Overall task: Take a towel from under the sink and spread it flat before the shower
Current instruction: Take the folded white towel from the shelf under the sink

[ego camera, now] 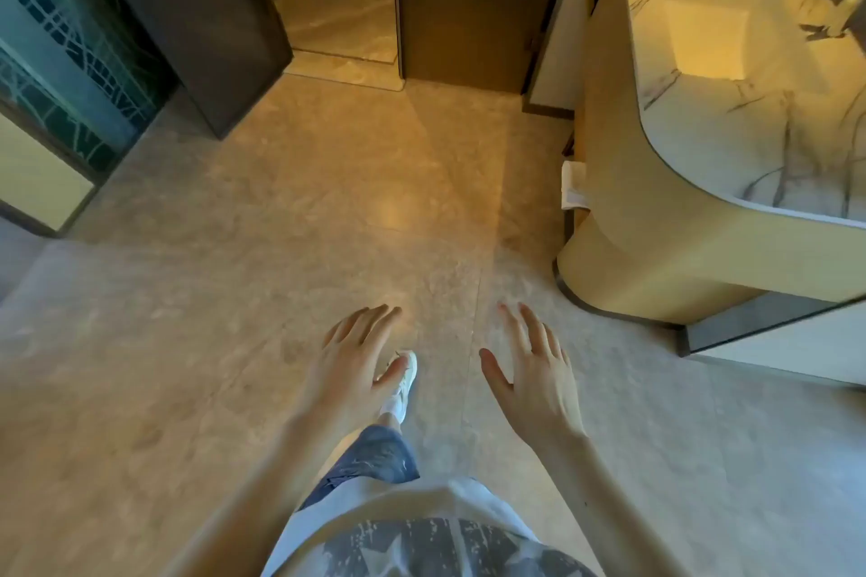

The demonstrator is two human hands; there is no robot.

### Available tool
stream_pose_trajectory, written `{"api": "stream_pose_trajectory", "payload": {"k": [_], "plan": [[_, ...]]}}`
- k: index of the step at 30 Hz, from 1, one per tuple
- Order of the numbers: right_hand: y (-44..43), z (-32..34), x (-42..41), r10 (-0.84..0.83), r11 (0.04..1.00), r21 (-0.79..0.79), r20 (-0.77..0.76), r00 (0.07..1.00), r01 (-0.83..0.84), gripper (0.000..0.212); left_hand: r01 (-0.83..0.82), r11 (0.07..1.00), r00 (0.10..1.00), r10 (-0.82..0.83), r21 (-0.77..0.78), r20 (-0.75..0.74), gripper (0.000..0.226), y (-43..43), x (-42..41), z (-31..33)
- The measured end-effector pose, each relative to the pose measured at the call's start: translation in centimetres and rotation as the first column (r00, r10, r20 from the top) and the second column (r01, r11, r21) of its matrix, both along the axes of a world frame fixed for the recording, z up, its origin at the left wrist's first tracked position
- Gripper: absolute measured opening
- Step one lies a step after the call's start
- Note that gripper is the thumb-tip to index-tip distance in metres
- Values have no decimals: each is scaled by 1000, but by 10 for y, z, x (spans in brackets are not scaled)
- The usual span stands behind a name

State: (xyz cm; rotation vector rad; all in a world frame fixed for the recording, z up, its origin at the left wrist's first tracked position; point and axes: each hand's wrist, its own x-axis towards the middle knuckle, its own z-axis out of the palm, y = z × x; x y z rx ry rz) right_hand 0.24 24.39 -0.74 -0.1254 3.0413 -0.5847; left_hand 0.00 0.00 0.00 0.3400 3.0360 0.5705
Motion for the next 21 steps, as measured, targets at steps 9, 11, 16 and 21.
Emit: {"api": "stream_pose_trajectory", "payload": {"k": [9,11,16,21], "plan": [[-45,12,-171,-41,999,-21,-82,996,40,54,100,995,994,-100,-9,-48,56,-29,-183,3],[-54,21,-204,-64,998,-25,-100,993,62,53,133,991,987,-133,-3,-86,54,-36,-227,11],[-58,26,-274,-99,994,-48,-81,992,95,54,165,986,982,-163,9,-96,54,-50,-312,11],[-53,16,-350,-83,996,-37,-36,996,82,52,115,990,992,-110,87,-65,53,-49,-375,1]]}}
